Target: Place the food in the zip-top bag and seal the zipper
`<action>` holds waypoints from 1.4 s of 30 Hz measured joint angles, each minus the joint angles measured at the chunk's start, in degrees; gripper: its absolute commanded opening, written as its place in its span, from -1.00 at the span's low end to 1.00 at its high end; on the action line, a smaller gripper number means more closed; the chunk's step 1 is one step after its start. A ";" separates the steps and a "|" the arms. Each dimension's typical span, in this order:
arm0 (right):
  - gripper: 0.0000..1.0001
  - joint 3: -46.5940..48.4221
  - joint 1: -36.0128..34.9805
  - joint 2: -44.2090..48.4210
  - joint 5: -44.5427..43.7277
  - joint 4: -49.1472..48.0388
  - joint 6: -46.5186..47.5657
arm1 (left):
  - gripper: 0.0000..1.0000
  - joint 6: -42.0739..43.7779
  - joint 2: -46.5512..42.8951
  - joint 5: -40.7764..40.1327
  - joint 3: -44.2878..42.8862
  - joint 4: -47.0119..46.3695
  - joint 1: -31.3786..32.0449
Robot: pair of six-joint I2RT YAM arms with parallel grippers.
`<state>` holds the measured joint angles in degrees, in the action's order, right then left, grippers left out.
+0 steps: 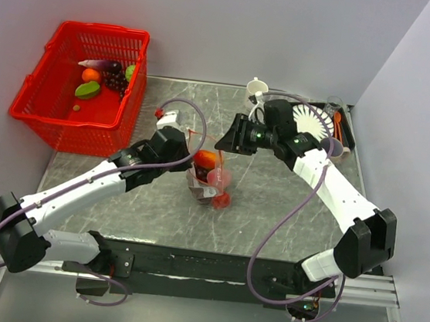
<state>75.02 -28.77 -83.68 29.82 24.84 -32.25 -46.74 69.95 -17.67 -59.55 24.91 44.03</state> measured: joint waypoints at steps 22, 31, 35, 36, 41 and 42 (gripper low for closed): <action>-0.74 5.31 -1.14 -6.47 -15.87 2.62 4.96 | -0.99 0.15 -3.21 5.86 5.66 -0.68 -10.21; -1.00 2.36 -5.90 -9.81 -21.68 2.64 5.07 | -0.99 0.37 -4.15 6.21 6.34 -0.85 -10.62; -1.00 -1.70 -10.25 -9.90 -23.34 1.40 3.52 | -0.99 0.50 -4.72 5.75 6.56 -0.59 -10.75; -1.00 -2.54 -11.69 -9.90 -23.41 0.81 2.99 | -0.99 0.57 -4.85 5.75 6.56 -0.50 -10.82; -1.00 -5.20 -17.33 -9.49 -22.05 -3.65 1.60 | -0.99 0.87 -6.73 5.86 7.76 -1.38 -10.97; -1.00 -5.22 -17.73 -9.03 -21.33 -4.24 1.64 | -0.99 0.96 -7.45 5.86 8.39 -1.84 -10.97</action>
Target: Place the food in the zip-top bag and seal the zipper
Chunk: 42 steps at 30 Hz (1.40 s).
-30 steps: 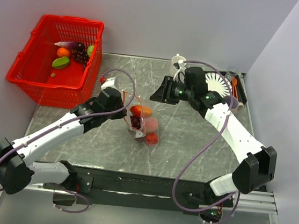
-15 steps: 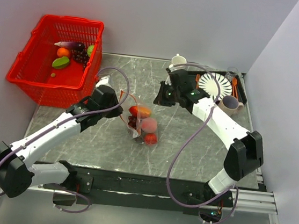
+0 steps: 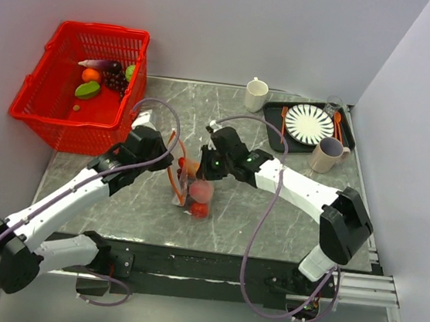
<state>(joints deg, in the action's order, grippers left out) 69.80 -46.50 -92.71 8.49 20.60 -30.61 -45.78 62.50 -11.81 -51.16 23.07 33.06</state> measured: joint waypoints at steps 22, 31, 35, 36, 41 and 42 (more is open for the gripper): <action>-0.91 0.94 19.34 10.32 12.37 -6.88 6.27 | -0.85 15.32 -0.26 13.90 3.56 -11.80 -0.24; -0.55 -6.93 19.39 15.89 12.07 -17.55 13.27 | -0.91 24.55 8.15 22.60 -4.55 -11.63 -0.26; -0.48 -6.36 20.02 15.67 13.11 -18.03 15.54 | -0.94 27.12 9.18 24.09 -5.11 -11.91 -0.31; -0.42 -5.99 20.48 15.45 13.20 -18.10 15.69 | -0.94 27.87 9.38 24.59 -5.11 -12.15 -0.33; 0.39 -6.19 25.42 13.79 16.70 -21.29 16.33 | -0.99 31.52 9.57 27.19 -5.11 -14.27 -0.37; 0.40 -7.08 26.45 13.62 18.23 -23.19 16.28 | -0.97 32.13 9.57 27.65 -5.11 -14.80 -0.37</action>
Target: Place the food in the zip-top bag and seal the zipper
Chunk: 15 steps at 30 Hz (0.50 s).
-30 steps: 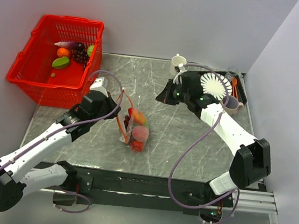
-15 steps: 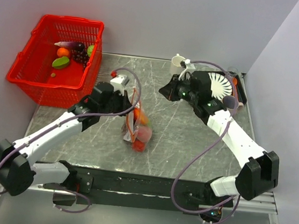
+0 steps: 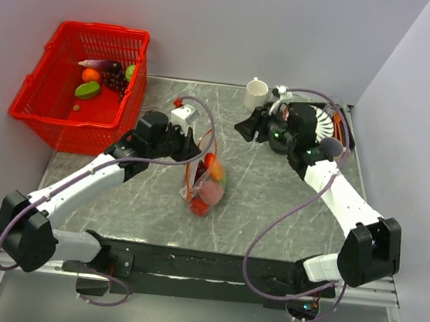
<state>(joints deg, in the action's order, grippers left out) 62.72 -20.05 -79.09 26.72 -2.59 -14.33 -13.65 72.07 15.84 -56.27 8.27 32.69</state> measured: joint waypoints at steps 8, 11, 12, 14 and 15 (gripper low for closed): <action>0.37 -5.75 4.72 -2.12 13.29 -11.69 -1.92 | -0.92 2.89 0.00 5.66 0.00 -2.71 -0.04; 0.39 -8.09 5.22 -2.36 17.84 -17.27 -3.98 | -0.93 3.56 0.04 7.76 0.00 -3.39 -0.04; 0.40 -8.83 5.22 -2.40 18.95 -18.93 -4.50 | -0.93 3.82 0.15 8.50 0.00 -3.54 -0.04; 0.41 -10.21 5.25 -2.49 20.74 -21.53 -5.49 | -0.93 4.07 0.57 9.33 0.00 -3.91 -0.04; 0.41 -10.80 5.25 -2.56 21.49 -22.69 -5.79 | -0.94 4.20 0.87 9.66 0.00 -4.07 -0.04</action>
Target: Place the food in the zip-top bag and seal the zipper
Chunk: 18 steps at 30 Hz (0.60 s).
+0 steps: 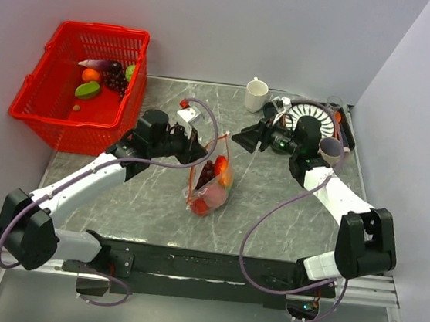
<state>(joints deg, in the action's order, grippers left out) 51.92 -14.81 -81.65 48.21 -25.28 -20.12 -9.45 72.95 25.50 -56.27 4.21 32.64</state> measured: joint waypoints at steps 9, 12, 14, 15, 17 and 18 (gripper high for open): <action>0.58 -2.86 0.02 -2.75 4.17 -8.46 -2.54 | -0.98 0.31 0.96 0.20 0.00 -0.28 -0.11; 0.59 -2.86 0.00 -4.55 4.70 -10.67 -3.26 | -0.98 0.33 1.18 0.20 0.00 -0.57 -0.11; 0.66 -2.86 0.00 -5.70 4.96 -12.33 -3.85 | -0.98 0.33 1.42 0.26 0.00 -0.90 -0.11; 0.71 -2.84 0.00 -6.64 5.33 -13.81 -4.46 | -0.99 0.35 1.62 0.42 0.00 -1.22 -0.11; 0.83 -2.84 0.00 -7.96 5.77 -15.45 -5.14 | -0.99 0.39 2.05 0.72 0.00 -1.62 -0.13; 0.83 -2.64 0.00 -8.83 6.29 -16.22 -5.38 | -0.99 0.39 2.36 1.03 0.00 -1.77 -0.15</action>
<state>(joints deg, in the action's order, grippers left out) 49.28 -14.81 -90.48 54.50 -41.50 -25.50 -9.06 75.31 26.52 -56.27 2.44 32.49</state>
